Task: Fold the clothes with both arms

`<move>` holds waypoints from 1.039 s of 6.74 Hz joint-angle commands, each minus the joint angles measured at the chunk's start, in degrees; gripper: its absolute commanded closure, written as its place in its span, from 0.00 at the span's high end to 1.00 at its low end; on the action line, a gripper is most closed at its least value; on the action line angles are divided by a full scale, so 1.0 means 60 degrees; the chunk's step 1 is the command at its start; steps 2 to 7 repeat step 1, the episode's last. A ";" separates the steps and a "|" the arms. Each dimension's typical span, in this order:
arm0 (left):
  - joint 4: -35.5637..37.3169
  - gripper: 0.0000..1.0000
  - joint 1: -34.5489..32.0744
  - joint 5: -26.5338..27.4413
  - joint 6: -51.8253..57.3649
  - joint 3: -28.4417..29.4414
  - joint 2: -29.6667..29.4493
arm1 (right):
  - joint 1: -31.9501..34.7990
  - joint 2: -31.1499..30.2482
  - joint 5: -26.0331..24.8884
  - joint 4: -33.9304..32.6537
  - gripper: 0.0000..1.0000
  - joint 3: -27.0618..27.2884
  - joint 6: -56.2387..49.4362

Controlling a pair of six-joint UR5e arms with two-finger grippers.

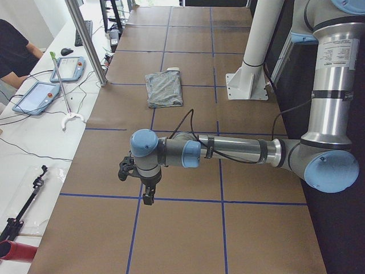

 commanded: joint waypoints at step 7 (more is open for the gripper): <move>0.0008 1.00 0.0000 -0.0008 -0.0012 -0.0010 -0.0005 | 0.0000 0.0029 -0.0022 0.0000 1.00 -0.0049 -0.0004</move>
